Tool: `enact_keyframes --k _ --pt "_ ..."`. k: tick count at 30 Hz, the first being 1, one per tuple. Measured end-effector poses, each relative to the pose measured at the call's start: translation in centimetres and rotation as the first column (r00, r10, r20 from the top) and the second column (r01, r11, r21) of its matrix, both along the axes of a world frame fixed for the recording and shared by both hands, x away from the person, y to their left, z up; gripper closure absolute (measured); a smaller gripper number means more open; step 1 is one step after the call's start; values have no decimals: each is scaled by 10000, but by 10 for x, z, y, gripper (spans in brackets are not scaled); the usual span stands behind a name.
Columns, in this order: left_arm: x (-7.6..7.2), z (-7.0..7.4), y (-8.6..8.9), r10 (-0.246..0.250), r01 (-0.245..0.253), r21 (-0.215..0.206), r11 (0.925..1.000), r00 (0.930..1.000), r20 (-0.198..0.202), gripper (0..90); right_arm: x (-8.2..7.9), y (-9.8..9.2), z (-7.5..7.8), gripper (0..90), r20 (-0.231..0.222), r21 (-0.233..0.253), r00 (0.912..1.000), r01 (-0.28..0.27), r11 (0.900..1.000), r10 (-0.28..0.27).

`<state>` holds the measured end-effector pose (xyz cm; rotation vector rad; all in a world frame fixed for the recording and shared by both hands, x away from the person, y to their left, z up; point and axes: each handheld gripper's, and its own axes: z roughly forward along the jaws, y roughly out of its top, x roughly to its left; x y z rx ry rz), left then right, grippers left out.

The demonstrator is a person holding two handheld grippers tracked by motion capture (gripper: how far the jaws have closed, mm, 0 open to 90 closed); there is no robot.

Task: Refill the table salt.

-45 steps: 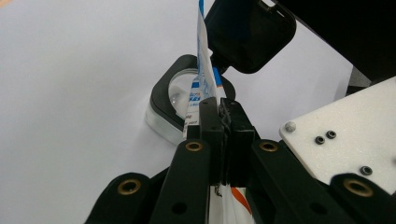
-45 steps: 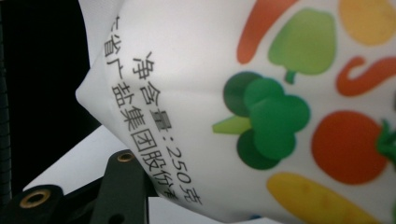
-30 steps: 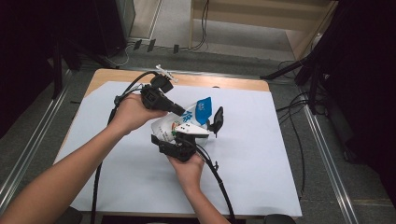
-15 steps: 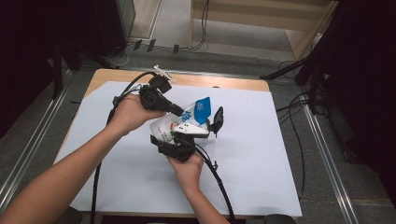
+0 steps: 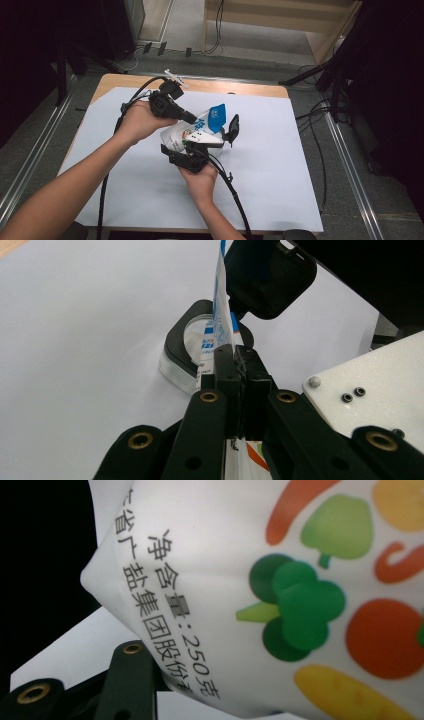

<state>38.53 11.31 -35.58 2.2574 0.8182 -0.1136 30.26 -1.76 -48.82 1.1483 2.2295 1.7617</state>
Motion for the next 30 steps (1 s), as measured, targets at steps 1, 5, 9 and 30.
enact_keyframes --k 1,5,9,30 --pt "0 0 0 3 -3 3 10000 10000 -10 900 0 0 0 518 -14 30 10000 -17 10000 17" --pt "0 1 0 -1 1 -20 10000 10000 17 900 0 0 1 518 -25 128 10000 -30 9999 30" --pt "0 1 -1 20 -20 -13 10000 10000 25 900 0 0 1 518 -10 129 10000 14 9999 -14" --pt "0 2 -3 -53 53 -2 10000 10000 13 900 1 2 3 508 -64 250 10000 -18 9997 20"
